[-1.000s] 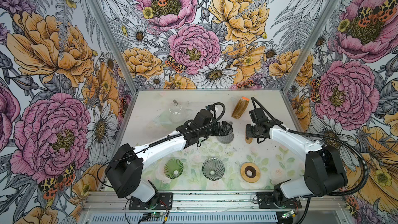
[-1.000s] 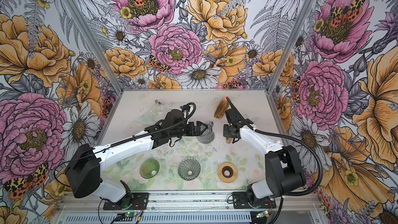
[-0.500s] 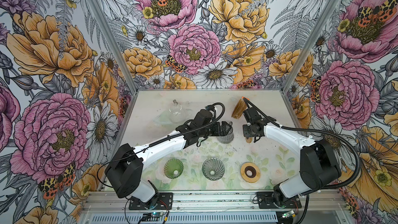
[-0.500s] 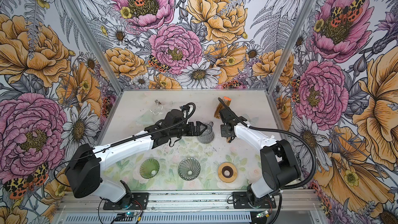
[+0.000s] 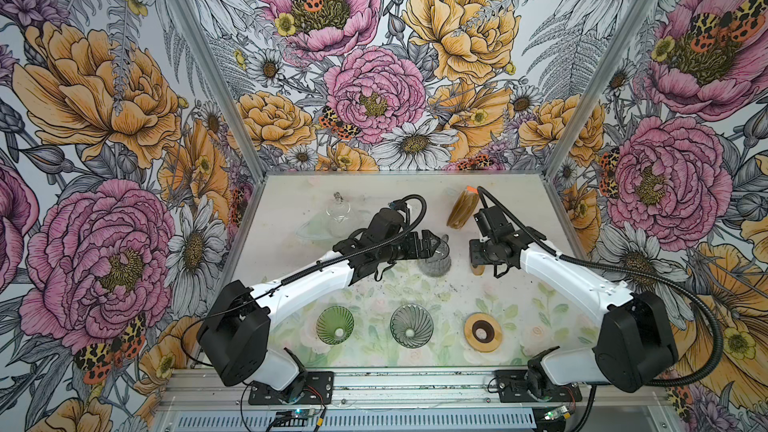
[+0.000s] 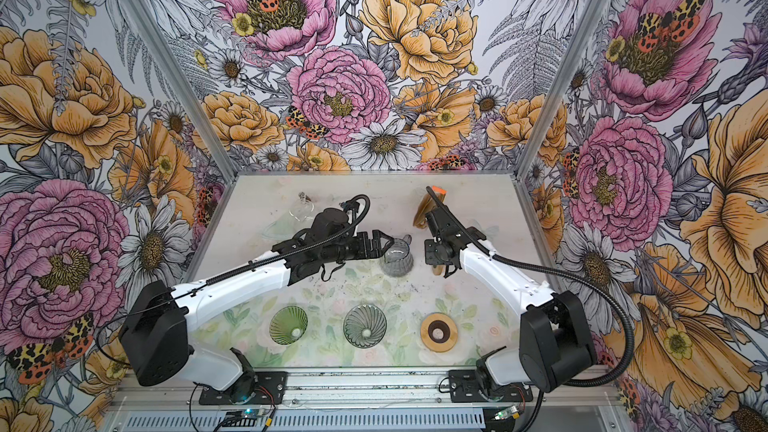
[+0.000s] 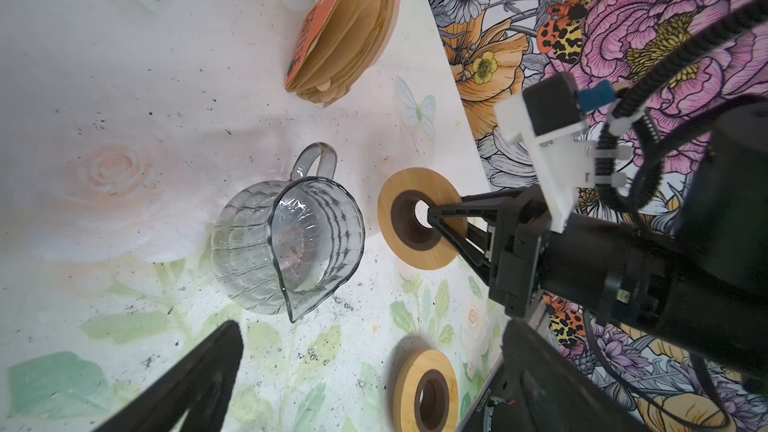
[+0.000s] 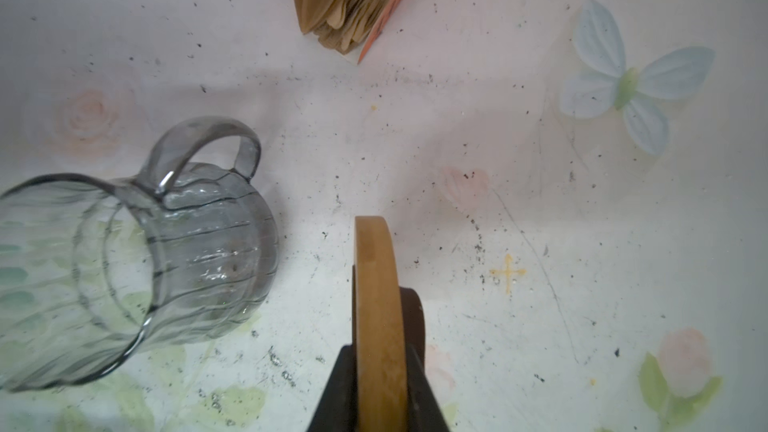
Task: Place the coffee filter in the dripper
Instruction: 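Grasp the wooden ring edge with the right gripper and lift it upright, then carry the wooden ring toward the left gripper while the left gripper waits open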
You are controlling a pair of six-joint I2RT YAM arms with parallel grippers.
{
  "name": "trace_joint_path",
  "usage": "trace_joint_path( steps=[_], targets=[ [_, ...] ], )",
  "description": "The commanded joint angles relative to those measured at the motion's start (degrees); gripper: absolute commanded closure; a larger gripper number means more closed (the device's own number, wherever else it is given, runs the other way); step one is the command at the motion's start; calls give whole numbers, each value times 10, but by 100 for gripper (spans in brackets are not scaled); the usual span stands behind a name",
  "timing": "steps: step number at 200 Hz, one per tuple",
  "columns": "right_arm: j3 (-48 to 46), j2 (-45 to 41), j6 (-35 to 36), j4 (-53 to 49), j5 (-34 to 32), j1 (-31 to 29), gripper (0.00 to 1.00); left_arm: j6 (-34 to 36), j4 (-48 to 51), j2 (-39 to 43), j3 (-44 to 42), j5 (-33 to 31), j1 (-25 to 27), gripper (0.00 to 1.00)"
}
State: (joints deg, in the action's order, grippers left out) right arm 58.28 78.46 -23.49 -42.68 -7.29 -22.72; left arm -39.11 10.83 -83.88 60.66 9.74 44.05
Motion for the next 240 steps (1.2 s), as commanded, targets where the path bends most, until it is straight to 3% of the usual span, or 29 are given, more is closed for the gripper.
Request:
trace_joint_path(
  steps=[1, 59, 96, 162, 240],
  targets=[
    [9, -37, -17, -12, 49, 14, 87, -2, 16, 22, -1, -4, -12, 1],
    [31, -82, -44, 19, 227, 62, 88, -11, 22, 31, 5, 4, -23, 1],
    [-9, -85, -101, 132, 375, 94, 88, -11, 31, 23, 16, -9, -18, 1],
    [-83, -89, -174, 287, 462, 99, 88, -53, -26, 1, 13, 5, -18, 1],
    [-151, -50, -246, 456, 527, 106, 85, -68, 5, -48, 60, 24, -19, 1]
  ],
)
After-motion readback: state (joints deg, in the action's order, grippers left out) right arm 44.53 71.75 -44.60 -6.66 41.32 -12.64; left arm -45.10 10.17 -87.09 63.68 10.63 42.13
